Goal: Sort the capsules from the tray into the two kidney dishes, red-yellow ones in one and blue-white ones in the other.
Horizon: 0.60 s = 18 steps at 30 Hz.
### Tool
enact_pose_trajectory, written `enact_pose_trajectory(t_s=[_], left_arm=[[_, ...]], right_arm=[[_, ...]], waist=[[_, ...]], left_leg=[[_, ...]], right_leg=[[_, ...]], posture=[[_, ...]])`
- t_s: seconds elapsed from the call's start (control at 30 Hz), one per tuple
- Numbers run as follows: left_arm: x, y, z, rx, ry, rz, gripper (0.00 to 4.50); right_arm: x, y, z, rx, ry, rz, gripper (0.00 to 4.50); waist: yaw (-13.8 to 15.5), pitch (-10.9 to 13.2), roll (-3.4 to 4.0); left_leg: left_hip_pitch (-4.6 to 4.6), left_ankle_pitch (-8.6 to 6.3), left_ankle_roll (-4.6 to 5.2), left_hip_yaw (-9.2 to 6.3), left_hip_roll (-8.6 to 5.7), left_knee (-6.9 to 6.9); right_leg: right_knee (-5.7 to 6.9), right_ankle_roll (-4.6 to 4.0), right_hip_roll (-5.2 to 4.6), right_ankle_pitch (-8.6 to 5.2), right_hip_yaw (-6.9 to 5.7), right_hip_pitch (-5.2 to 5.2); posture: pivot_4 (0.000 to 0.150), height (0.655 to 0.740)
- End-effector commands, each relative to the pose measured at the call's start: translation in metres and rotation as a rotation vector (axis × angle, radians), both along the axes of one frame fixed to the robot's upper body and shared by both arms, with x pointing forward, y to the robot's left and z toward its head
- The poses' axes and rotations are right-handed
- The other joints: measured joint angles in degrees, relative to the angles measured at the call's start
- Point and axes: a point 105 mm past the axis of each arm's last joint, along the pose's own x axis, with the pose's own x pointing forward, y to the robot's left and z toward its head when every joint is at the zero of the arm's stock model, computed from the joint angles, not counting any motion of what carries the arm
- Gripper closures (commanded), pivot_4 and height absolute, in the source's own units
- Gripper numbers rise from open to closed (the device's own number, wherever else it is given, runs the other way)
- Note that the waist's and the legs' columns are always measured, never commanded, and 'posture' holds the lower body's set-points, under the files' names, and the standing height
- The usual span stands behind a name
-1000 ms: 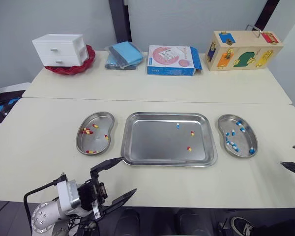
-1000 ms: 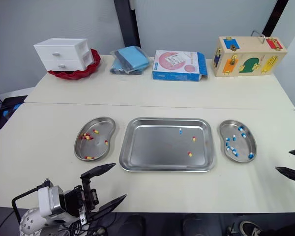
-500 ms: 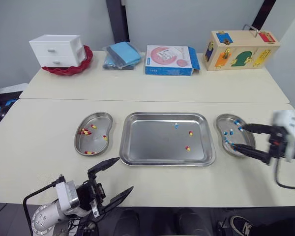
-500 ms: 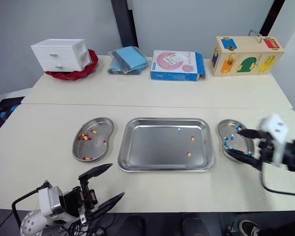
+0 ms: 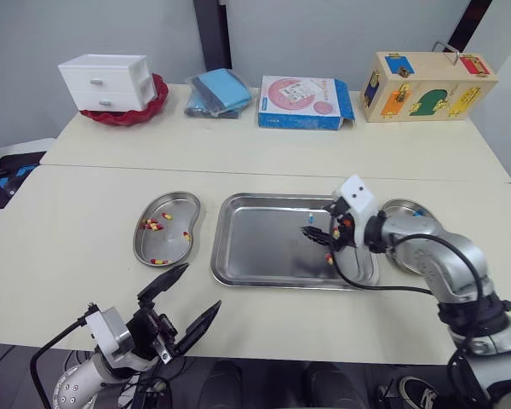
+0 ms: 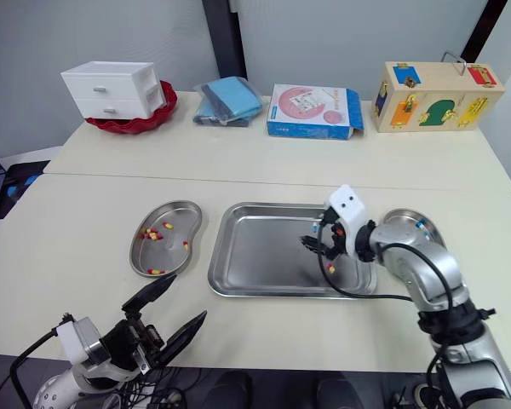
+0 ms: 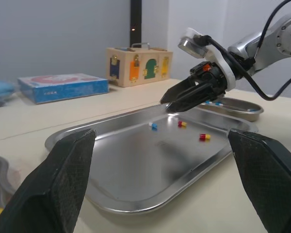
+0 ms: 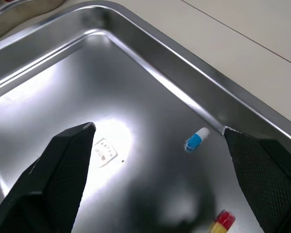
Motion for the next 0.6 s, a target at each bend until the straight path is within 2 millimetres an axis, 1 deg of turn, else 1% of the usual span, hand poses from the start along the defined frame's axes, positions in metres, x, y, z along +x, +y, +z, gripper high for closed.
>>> enact_pose_trajectory(t_s=[0.03, 0.27, 0.43, 0.53, 0.57, 0.6], left_arm=[[-0.002, -0.001, 0.009, 0.012, -0.032, 0.012, 0.0], [-0.002, 0.001, 0.009, 0.012, -0.032, 0.021, 0.0], [-0.002, 0.001, 0.009, 0.012, -0.03, 0.018, 0.0], [-0.002, 0.0, 0.009, 0.013, -0.03, 0.013, 0.0], [-0.002, 0.001, 0.009, 0.015, -0.03, 0.012, 0.0], [-0.002, 0.001, 0.01, 0.017, -0.032, 0.011, 0.0]], right_arm=[[0.011, 0.001, 0.0, -0.038, -0.03, -0.065, 0.04], [0.022, 0.01, -0.005, -0.055, -0.039, -0.106, 0.04], [0.027, 0.012, -0.011, -0.074, -0.04, -0.137, 0.04], [0.028, 0.013, -0.018, -0.098, -0.035, -0.146, 0.04], [0.028, 0.013, -0.019, -0.101, -0.03, -0.151, 0.41], [0.028, 0.013, -0.02, -0.102, -0.027, -0.154, 0.59]], waist=[[0.0, 0.0, 0.0], [-0.3, 0.0, 0.02], [-0.4, 0.0, 0.02], [-0.5, 0.0, 0.02], [-0.6, 0.0, 0.02], [-0.7, 0.0, 0.02]], left_leg=[[0.0, 0.0, 0.0, 0.0, 0.0, 0.0], [0.0, 0.0, 0.0, 0.03, 0.0, -0.01], [-0.01, 0.0, 0.0, 0.04, 0.0, -0.01], [-0.03, 0.0, 0.0, 0.07, 0.0, -0.02], [-0.03, 0.0, 0.0, 0.09, 0.0, -0.01], [-0.04, 0.0, 0.0, 0.12, 0.0, -0.02]], right_leg=[[0.0, 0.0, 0.0, 0.0, 0.0, -0.01], [0.08, 0.0, 0.01, 0.0, 0.02, -0.07], [0.15, -0.01, 0.01, 0.0, 0.04, -0.14], [0.2, -0.01, 0.01, 0.0, 0.06, -0.21], [0.24, -0.01, 0.01, -0.01, 0.08, -0.25], [0.29, -0.02, 0.01, -0.01, 0.11, -0.29]], posture=[[0.15, 0.74], [0.15, 0.74], [0.15, 0.74], [0.15, 0.74], [0.15, 0.74], [0.15, 0.74]])
